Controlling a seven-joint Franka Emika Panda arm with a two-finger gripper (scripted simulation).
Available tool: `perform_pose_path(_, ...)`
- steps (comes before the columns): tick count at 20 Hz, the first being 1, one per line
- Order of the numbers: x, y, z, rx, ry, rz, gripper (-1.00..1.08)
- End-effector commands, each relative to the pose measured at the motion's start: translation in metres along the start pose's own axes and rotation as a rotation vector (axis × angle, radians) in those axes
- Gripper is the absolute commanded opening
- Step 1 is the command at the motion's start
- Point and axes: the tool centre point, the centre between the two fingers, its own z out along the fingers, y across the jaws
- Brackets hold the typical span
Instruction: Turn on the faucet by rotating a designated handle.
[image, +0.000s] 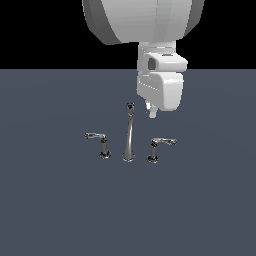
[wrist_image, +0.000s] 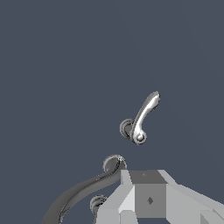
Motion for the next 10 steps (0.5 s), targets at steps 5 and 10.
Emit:
perform_pose_path(5,0.032,-0.008,0.042,0.002,0.001,0.182,-1.0)
perform_pose_path(10,0.052,-0.01,0.066,0.003,0.002,0.289,-1.0)
